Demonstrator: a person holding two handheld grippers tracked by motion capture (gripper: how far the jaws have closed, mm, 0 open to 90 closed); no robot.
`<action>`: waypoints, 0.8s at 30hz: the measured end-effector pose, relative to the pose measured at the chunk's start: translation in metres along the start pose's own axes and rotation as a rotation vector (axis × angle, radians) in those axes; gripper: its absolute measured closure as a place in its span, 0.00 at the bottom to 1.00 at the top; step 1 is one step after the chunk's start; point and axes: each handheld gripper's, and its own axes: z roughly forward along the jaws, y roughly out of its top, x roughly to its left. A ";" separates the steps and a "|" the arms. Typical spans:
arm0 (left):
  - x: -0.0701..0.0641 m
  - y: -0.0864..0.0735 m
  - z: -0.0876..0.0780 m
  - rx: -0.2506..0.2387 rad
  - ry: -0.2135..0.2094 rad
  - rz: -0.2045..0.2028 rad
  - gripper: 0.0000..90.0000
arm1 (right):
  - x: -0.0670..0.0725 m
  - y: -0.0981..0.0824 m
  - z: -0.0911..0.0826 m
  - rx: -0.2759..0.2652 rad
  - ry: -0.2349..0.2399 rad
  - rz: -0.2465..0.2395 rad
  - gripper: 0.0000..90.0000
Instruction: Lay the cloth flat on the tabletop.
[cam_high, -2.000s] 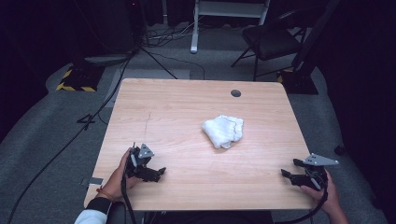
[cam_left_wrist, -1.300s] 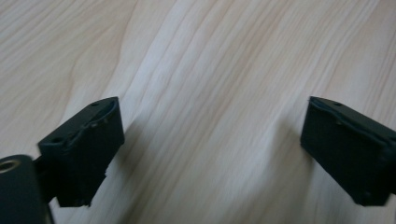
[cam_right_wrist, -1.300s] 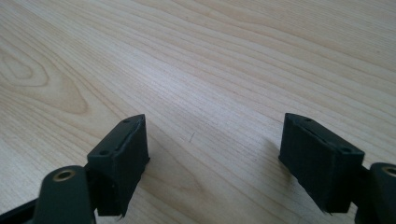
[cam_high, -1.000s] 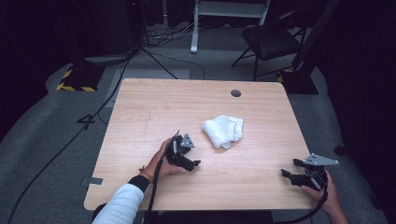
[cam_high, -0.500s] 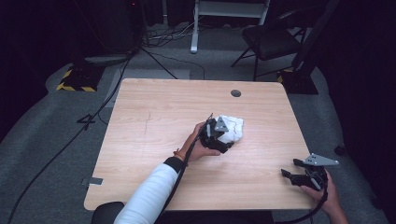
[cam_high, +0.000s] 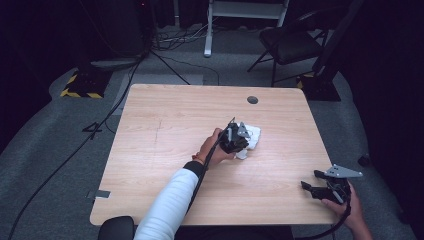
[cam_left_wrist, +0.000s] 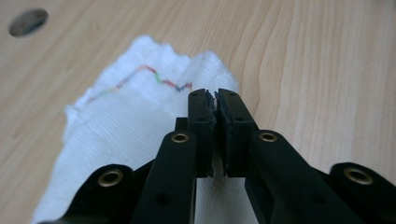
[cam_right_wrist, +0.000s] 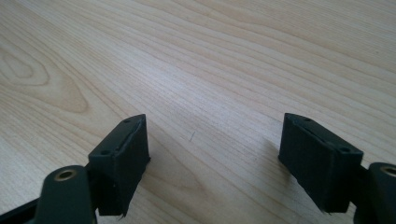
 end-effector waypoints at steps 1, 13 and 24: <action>0.000 0.000 0.000 0.000 0.000 0.000 0.95 | 0.000 0.000 0.000 0.000 0.000 0.000 0.27; -0.015 -0.054 -0.068 0.012 0.009 0.041 0.95 | -0.001 0.000 0.000 0.002 -0.005 0.010 0.26; -0.020 -0.112 -0.096 0.115 0.024 -0.005 0.91 | 0.003 0.008 0.002 -0.023 -0.022 -0.010 0.33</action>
